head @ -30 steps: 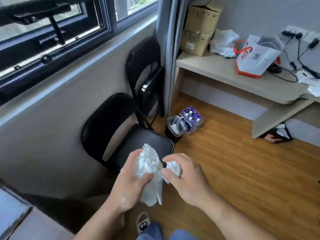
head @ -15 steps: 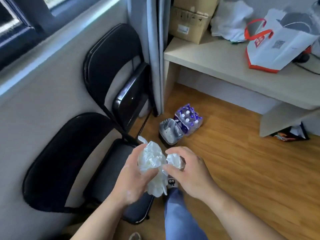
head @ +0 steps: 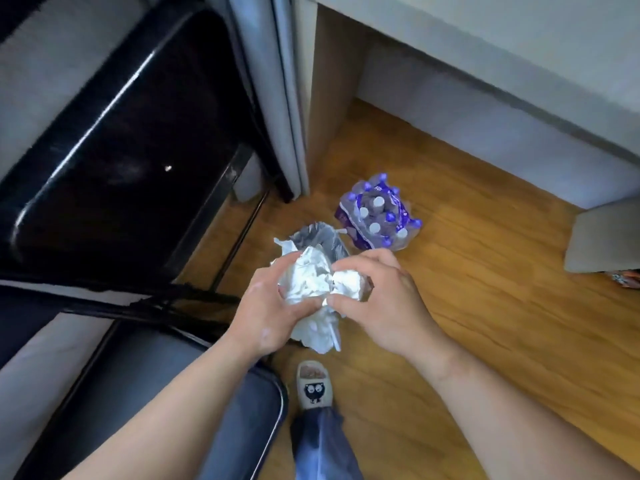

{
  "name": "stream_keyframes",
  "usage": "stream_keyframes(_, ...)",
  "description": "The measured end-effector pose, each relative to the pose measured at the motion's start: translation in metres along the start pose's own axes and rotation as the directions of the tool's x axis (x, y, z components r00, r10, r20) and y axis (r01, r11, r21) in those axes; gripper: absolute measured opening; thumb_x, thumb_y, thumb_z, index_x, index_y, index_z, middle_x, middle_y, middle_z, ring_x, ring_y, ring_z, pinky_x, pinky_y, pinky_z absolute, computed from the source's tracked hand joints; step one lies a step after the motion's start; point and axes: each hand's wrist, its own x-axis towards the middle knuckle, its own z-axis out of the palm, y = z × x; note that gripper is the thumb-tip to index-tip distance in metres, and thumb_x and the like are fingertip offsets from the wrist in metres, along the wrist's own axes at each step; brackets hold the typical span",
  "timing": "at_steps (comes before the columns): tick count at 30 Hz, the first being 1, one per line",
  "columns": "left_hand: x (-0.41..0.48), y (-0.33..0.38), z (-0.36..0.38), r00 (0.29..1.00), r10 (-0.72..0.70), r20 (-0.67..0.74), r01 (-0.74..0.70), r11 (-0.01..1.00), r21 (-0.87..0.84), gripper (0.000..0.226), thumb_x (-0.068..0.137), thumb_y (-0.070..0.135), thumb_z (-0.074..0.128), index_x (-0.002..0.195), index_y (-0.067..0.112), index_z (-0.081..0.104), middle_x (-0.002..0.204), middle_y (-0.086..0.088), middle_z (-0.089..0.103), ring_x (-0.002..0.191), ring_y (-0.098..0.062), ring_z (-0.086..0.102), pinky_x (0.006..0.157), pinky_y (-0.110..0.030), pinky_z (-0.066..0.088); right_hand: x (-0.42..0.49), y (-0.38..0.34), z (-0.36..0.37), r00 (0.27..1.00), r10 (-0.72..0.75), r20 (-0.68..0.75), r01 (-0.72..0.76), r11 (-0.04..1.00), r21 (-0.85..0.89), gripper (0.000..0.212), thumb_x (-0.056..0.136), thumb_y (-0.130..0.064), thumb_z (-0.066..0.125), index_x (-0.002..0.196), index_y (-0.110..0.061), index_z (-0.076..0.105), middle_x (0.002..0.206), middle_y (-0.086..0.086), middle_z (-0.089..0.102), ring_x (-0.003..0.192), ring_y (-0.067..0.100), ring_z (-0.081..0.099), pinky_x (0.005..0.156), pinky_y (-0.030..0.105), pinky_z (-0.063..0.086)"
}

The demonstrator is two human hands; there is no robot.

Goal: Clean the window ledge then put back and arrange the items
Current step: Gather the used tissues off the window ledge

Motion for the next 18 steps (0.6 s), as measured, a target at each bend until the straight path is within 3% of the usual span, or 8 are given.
stream_keyframes(5, 0.110, -0.071, 0.046, 0.998, -0.057, 0.004, 0.057, 0.998, -0.010, 0.087, 0.077, 0.039, 0.087, 0.149, 0.047, 0.039, 0.137, 0.007, 0.059, 0.120, -0.017, 0.060, 0.105, -0.034, 0.051, 0.079, 0.088, 0.051, 0.994, 0.093, -0.052, -0.088, 0.992, 0.090, 0.046, 0.073, -0.031, 0.085, 0.114, -0.042, 0.067, 0.112, -0.009, 0.060, 0.099, 0.002, 0.057, 0.081, 0.005, 0.040)
stream_keyframes(11, 0.211, -0.142, 0.091, 0.996, -0.088, -0.022, 0.088, 0.996, -0.004, 0.095, 0.072, 0.041, 0.090, 0.151, 0.042, 0.037, 0.140, 0.003, 0.060, 0.124, -0.020, 0.061, 0.105, -0.043, 0.053, 0.153, 0.185, 0.112, 0.982, 0.168, -0.089, -0.151, 0.973, 0.171, 0.051, 0.073, -0.033, 0.087, 0.119, -0.032, 0.065, 0.109, -0.011, 0.069, 0.100, 0.008, 0.064, 0.090, 0.030, 0.053)
stream_keyframes(15, 0.247, -0.177, 0.109, 0.993, -0.122, -0.002, 0.122, 0.992, 0.034, 0.107, 0.066, 0.044, 0.094, 0.153, 0.045, 0.032, 0.151, 0.001, 0.046, 0.132, -0.020, 0.053, 0.108, -0.044, 0.051, 0.186, 0.233, 0.145, 0.978, 0.208, -0.020, -0.202, 0.965, 0.168, 0.069, 0.071, -0.032, 0.089, 0.133, -0.029, 0.059, 0.125, -0.012, 0.066, 0.117, 0.006, 0.059, 0.103, 0.033, 0.048)
stream_keyframes(18, 0.250, -0.190, 0.110, 0.995, -0.096, -0.002, 0.096, 0.994, 0.053, 0.100, 0.073, 0.029, 0.092, 0.152, 0.048, 0.034, 0.152, 0.003, 0.043, 0.131, -0.018, 0.054, 0.108, -0.043, 0.051, 0.188, 0.247, 0.158, 0.975, 0.222, 0.017, -0.222, 0.968, 0.118, 0.079, 0.073, -0.027, 0.088, 0.143, -0.029, 0.051, 0.137, -0.010, 0.059, 0.127, 0.007, 0.053, 0.108, 0.033, 0.045)
